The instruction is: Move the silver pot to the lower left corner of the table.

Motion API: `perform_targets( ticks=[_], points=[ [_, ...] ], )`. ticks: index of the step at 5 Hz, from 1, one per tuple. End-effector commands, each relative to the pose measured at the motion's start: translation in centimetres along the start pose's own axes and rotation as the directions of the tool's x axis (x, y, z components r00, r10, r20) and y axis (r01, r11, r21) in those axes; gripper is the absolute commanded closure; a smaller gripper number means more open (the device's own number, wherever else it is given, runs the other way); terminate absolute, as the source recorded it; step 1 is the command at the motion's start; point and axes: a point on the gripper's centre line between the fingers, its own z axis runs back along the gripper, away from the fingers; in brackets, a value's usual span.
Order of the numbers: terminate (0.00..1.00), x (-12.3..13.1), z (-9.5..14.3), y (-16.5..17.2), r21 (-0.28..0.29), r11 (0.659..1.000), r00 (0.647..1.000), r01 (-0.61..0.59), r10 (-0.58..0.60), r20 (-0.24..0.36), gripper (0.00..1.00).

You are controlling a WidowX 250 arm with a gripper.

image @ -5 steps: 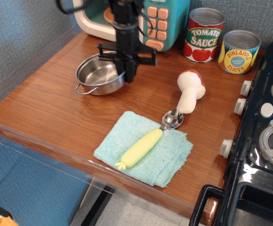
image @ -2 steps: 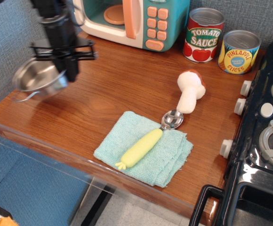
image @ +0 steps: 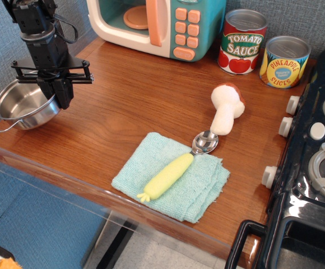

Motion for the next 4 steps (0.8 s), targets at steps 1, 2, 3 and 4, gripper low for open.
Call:
perform_targets(
  ticks=[1, 2, 3, 4],
  points=[
    [0.00, 0.6, -0.9, 0.3, 0.045, 0.999, 1.000, -0.019, 0.020, -0.018, 1.00],
    [0.00, 0.6, -1.3, 0.2, 0.043, 0.999, 0.999, -0.017, 0.018, -0.032, 1.00],
    [0.00, 0.5, -0.7, -0.1, 0.043, 0.999, 1.000, 0.003, -0.003, -0.015, 0.00],
    [0.00, 0.3, 0.9, -0.5, 0.027, 0.999, 0.999, 0.034, -0.035, 0.032, 0.00]
  ],
)
